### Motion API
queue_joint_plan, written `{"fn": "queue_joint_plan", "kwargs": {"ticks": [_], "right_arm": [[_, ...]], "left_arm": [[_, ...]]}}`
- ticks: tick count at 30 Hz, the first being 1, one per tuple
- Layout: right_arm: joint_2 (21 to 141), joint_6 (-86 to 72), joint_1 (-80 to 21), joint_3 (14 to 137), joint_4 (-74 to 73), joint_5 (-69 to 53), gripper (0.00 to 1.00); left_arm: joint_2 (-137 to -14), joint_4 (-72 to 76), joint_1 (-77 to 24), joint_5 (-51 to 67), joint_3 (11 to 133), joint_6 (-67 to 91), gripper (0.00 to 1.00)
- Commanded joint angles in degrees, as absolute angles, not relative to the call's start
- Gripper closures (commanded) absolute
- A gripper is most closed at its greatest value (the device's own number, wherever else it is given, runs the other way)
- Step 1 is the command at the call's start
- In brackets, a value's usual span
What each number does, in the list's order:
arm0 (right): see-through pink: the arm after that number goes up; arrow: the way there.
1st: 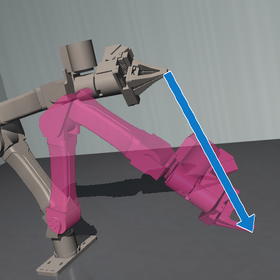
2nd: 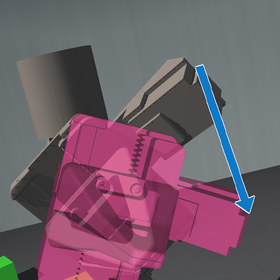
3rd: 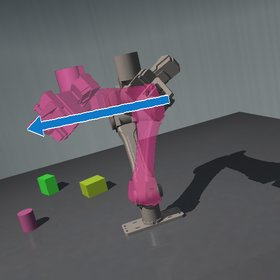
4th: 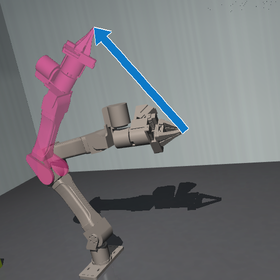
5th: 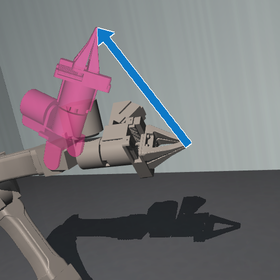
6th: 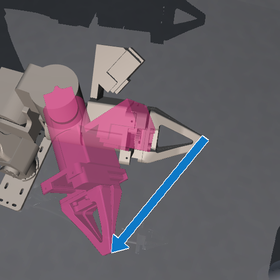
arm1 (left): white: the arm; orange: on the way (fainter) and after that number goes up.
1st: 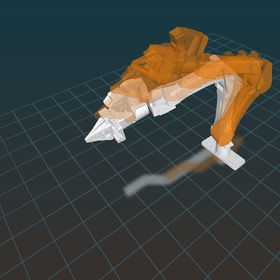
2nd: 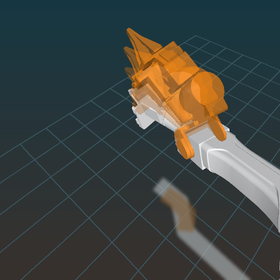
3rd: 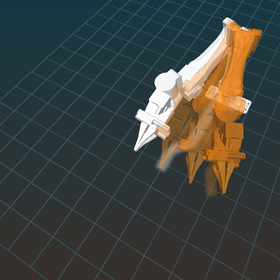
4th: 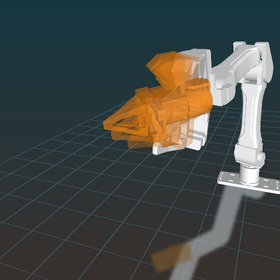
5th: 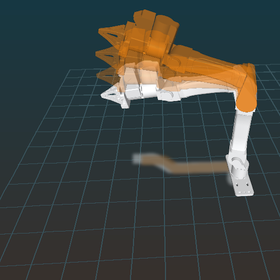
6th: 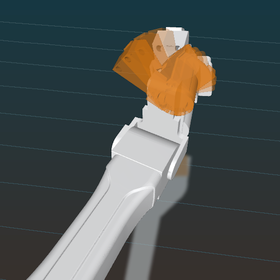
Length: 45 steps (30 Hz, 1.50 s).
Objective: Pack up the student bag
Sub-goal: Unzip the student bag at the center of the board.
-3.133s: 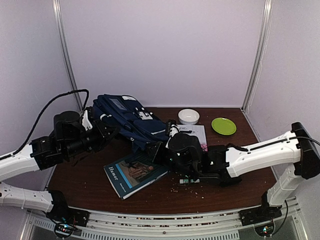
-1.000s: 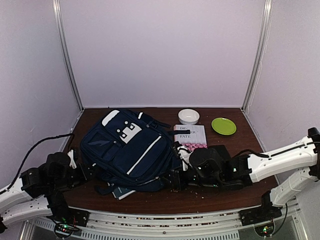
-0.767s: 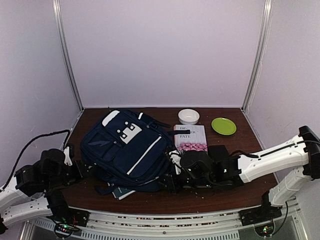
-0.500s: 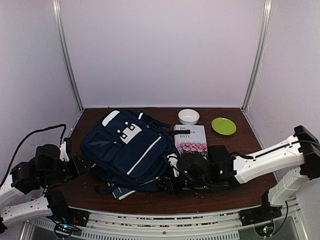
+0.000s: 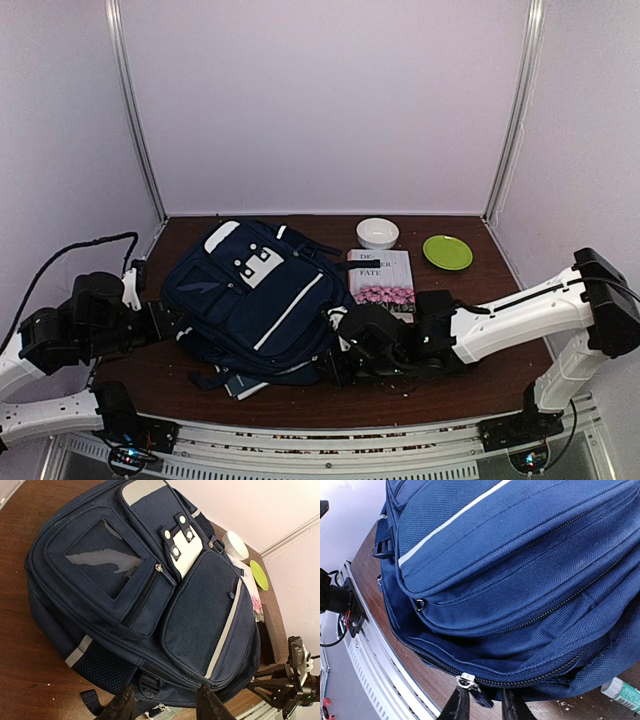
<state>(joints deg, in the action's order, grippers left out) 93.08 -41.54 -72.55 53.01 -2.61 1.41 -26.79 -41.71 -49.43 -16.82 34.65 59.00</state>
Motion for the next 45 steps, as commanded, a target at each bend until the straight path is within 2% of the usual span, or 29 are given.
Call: {"fn": "queue_joint_plan", "kwargs": {"ticks": [1, 9, 14, 18, 25, 31, 38, 45], "right_arm": [[94.62, -42.76, -72.15, 54.75, -5.98, 4.67, 0.8], [93.21, -43.47, -72.16, 53.2, -4.83, 4.47, 1.0], [89.92, -42.29, -72.16, 52.09, -6.89, 5.77, 1.0], [87.91, -40.89, -72.16, 51.6, -9.86, 6.83, 1.0], [85.82, -38.78, -72.16, 51.08, -12.76, 7.82, 1.0], [84.95, -39.1, -72.16, 49.85, -12.12, 7.27, 1.0], [84.02, -39.96, -72.16, 48.69, -10.12, 5.92, 1.0], [82.56, -41.58, -72.16, 46.69, -6.59, 4.71, 1.0]], "left_arm": [[-28.86, -40.27, -49.04, -17.9, 37.15, 54.91, 0.28], [-31.57, -36.65, -49.04, -15.93, 37.44, 51.21, 0.28], [-36.76, -28.85, -49.2, -8.51, 38.39, 43.73, 0.31], [-47.13, -24.3, -52.14, -1.95, 42.96, 34.96, 0.32], [-66.98, -23.86, -63.52, -3.11, 55.01, 15.9, 0.3], [-80.39, -23.67, -67.57, -2.35, 63.67, 4.33, 0.33], [-87.53, -25.59, -67.59, 2.16, 68.15, -1.82, 0.4], [-90.46, -23.2, -67.59, 6.6, 65.25, -0.66, 0.44]]}}
